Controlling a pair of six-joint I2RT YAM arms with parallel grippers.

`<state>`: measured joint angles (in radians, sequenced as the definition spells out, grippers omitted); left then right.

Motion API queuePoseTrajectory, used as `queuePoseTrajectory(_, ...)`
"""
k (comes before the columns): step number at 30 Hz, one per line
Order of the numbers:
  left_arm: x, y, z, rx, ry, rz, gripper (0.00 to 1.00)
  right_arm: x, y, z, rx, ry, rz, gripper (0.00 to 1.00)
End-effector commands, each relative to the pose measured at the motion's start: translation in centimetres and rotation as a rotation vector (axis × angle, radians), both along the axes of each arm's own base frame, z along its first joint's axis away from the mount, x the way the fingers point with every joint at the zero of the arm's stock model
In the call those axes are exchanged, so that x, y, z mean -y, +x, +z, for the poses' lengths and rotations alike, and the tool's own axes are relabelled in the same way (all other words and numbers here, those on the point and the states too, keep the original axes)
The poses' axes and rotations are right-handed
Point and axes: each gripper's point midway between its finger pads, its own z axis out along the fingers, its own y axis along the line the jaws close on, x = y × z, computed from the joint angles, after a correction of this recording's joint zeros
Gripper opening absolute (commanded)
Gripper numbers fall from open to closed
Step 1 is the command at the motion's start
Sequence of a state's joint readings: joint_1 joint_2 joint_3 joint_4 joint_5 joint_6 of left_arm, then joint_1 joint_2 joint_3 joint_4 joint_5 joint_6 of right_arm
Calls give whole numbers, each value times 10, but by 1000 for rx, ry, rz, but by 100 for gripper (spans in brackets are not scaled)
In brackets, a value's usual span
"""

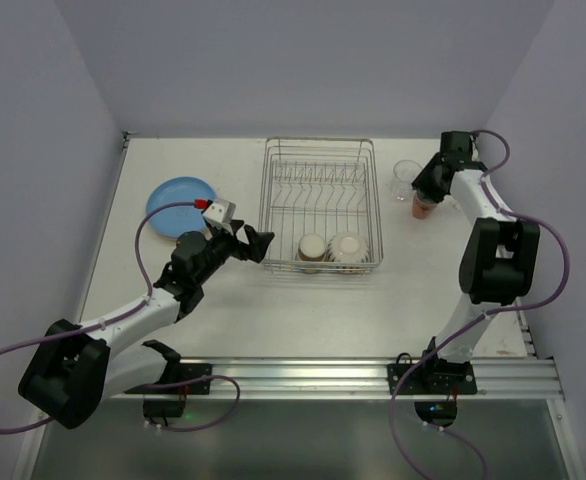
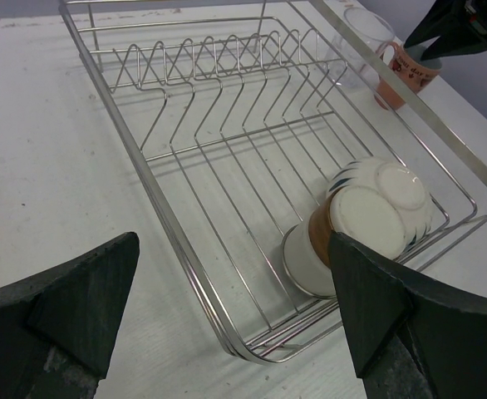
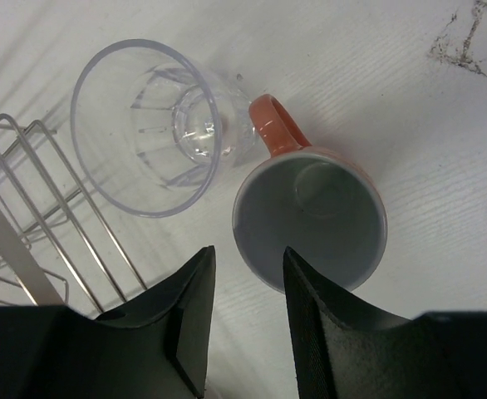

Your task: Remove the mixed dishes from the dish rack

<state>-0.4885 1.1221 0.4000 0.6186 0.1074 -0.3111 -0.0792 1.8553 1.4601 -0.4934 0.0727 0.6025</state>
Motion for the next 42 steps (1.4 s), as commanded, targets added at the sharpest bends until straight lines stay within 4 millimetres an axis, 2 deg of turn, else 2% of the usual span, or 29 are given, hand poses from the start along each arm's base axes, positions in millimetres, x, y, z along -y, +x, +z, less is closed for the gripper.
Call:
queuePoseTrajectory(1,5,6,24,75,-5,-5,100,-4,6,52,136,9,30,41)
queuePoseTrajectory(2,4,6,24,76,-4,-3,100,-6,4,61,156,11,32,41)
queuePoseTrajectory(4,5,5,24,76,-4,-8,100,-9,-2,64,171,19,47,41)
queuePoseTrajectory(5,5,6,23,74,-4,-8,100,-11,-5,78,209,20,57,42)
queuePoseTrajectory(8,7,5,25,78,-4,-14,100,-23,-16,80,249,58,108,43)
queuePoseTrajectory(9,7,5,25,80,-3,-14,100,-26,-21,91,285,68,118,44)
queuePoseTrajectory(10,7,5,25,79,-3,-14,100,-32,-26,85,292,92,139,45)
queuePoseTrajectory(13,10,4,27,83,-5,-29,100,-47,-41,85,342,141,189,49)
queuePoseTrajectory(14,12,2,28,91,0,-45,100,-56,-46,87,361,163,233,54)
queuePoseTrajectory(15,15,0,30,96,2,-62,100,-59,-52,77,366,171,244,57)
queuePoseTrajectory(17,16,-4,29,106,4,-72,100,-69,-62,85,408,186,284,62)
queuePoseTrajectory(18,17,-3,28,107,7,-75,100,-72,-69,79,404,194,296,63)
queuePoseTrajectory(20,19,-2,30,107,5,-81,100,-84,-80,85,424,191,351,64)
queuePoseTrajectory(21,23,-3,32,102,7,-95,100,-88,-86,81,409,192,368,64)
queuePoseTrajectory(25,31,-2,41,105,10,-109,100,-110,-104,93,429,157,473,65)
queuePoseTrajectory(29,46,2,52,89,64,-114,100,-111,-120,120,478,129,507,66)
queuePoseTrajectory(33,68,6,53,28,115,-142,100,-112,-130,132,525,112,525,71)
queuePoseTrajectory(35,71,7,43,-19,146,-145,100,-111,-132,133,524,108,529,71)
queuePoseTrajectory(37,76,13,43,-41,159,-143,100,-111,-134,134,524,107,528,71)
queuePoseTrajectory(42,90,11,38,-84,191,-159,100,-110,-134,133,522,110,510,71)
